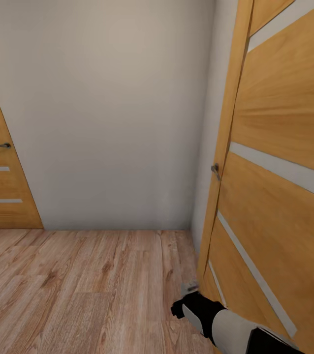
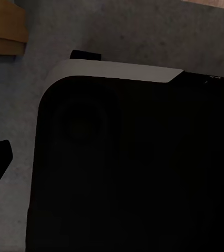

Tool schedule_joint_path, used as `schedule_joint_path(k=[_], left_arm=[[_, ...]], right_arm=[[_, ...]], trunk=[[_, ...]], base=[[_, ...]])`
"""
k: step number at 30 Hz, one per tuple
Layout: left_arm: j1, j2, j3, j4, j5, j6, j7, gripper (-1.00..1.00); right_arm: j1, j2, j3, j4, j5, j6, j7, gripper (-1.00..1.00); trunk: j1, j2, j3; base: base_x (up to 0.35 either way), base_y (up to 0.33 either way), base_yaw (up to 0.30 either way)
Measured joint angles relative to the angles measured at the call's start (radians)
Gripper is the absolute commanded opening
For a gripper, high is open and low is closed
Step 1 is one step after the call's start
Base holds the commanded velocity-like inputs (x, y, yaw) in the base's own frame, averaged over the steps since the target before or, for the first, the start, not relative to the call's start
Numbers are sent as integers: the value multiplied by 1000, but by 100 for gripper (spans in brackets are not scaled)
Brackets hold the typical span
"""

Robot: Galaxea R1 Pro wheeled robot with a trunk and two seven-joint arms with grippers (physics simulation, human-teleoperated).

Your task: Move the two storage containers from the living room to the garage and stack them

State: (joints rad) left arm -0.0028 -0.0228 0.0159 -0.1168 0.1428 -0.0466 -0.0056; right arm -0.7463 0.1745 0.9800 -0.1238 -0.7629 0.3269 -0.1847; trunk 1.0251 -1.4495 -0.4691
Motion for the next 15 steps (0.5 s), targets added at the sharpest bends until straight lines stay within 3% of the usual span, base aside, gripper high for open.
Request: schedule_joint_path(k=[6, 15], left_arm=[[0, 0, 0, 0, 0, 0, 0, 100], [0, 0, 0, 0, 0, 0, 0, 100]], right_arm=[[51, 0, -1, 89, 14, -65, 3, 100], [154, 0, 1, 108, 17, -107, 35, 100]], trunk=[[0, 0, 0], [0, 0, 0]], base=[[0, 0, 0], [0, 0, 0]])
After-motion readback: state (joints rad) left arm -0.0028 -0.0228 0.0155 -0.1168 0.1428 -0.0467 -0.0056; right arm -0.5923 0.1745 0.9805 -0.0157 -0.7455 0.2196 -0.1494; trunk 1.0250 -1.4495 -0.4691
